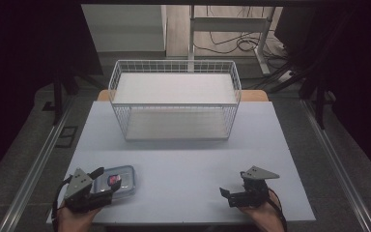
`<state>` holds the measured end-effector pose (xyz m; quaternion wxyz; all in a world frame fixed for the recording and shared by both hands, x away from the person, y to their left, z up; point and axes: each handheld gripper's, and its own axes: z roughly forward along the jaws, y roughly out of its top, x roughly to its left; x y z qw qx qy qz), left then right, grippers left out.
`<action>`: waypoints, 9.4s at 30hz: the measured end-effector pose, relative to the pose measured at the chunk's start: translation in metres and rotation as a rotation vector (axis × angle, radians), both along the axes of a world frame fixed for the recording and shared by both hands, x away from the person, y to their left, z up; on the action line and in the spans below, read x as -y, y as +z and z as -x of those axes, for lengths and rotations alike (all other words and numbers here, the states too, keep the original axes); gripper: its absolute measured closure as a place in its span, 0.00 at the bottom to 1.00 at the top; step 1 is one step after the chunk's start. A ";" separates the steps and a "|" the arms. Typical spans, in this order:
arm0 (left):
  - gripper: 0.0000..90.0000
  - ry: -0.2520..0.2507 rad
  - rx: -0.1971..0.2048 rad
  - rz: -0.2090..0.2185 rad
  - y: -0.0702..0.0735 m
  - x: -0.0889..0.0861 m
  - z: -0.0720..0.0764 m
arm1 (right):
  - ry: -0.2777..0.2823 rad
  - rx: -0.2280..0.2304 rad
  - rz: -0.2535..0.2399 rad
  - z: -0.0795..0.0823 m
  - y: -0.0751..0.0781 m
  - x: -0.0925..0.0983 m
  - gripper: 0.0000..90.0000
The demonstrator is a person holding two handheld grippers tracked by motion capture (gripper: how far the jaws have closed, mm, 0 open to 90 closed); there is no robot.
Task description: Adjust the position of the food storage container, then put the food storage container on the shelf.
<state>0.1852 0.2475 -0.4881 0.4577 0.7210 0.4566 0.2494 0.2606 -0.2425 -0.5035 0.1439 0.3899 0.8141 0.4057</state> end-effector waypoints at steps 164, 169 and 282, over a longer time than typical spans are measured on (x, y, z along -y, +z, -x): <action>0.05 -0.284 -0.306 0.070 -0.033 0.115 -0.121 | 0.181 -0.147 -0.025 -0.078 0.014 -0.124 0.08; 0.10 -0.344 -0.369 0.154 -0.039 0.111 -0.119 | 0.202 -0.229 -0.041 -0.078 -0.003 -0.125 0.09; 0.64 -0.424 -0.256 0.469 0.117 0.060 -0.181 | 0.257 -0.173 -0.430 -0.135 0.147 -0.078 0.64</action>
